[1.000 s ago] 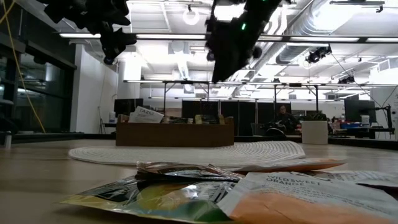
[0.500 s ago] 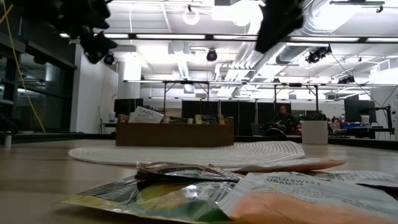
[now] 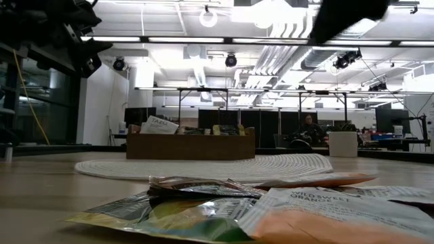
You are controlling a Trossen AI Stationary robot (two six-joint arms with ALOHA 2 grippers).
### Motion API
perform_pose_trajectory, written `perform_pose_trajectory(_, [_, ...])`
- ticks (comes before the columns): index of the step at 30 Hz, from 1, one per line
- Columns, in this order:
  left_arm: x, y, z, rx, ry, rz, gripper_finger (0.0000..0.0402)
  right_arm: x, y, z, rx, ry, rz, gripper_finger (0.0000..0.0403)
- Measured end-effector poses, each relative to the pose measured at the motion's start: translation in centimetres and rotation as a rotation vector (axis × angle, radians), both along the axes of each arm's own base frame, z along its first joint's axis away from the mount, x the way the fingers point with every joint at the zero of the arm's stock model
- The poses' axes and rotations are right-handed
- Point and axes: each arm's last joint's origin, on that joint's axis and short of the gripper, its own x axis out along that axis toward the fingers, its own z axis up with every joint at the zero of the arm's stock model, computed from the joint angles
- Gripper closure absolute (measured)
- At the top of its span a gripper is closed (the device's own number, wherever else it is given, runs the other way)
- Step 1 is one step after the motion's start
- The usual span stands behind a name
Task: Pick & Place Tea
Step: Put the orange tea bag into the left section of the wooden organizer
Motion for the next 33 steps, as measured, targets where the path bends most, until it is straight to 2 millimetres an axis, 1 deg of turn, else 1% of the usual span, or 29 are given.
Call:
perform_pose_trajectory(3, [0.0,0.0,0.0,-0.010,0.005,0.001,0.0197,-0.7,1.2,-2.7,0.081,-0.016,-0.021,0.0273])
perform_pose_trajectory(7, [0.0,0.0,0.0,-0.038,0.009,0.006,0.0197,-1.0,2.8,-6.3,0.269,-0.111,-0.008,0.0273])
perform_pose_trajectory(11, [0.0,0.0,0.0,-0.070,0.017,0.017,0.0197,-0.6,3.6,-8.6,0.461,-0.231,0.064,0.0273])
perform_pose_trajectory(14, [0.0,0.0,0.0,-0.074,0.018,0.020,0.0197,-0.5,3.8,-9.6,0.506,-0.290,0.203,0.0272])
perform_pose_trajectory(17, [0.0,0.1,0.0,-0.072,0.019,0.029,0.0197,-0.7,3.4,-10.6,0.451,-0.260,0.344,0.0272])
perform_pose_trajectory(20, [0.0,0.1,0.0,-0.070,0.020,0.047,0.0197,-0.7,2.8,-11.1,0.372,-0.204,0.467,0.0272])
perform_pose_trajectory(26, [0.0,0.1,-0.1,-0.075,0.026,0.057,0.0197,-0.5,2.0,-11.5,0.160,-0.122,0.679,0.0272])
perform_pose_trajectory(30, [0.0,0.2,-0.1,-0.091,0.033,0.070,0.0197,-0.8,1.7,-11.8,0.017,-0.037,0.815,0.0272])
perform_pose_trajectory(33, [0.1,0.2,-0.1,-0.093,0.035,0.075,0.0197,-0.9,1.6,-11.9,-0.048,-0.005,0.870,0.0272])
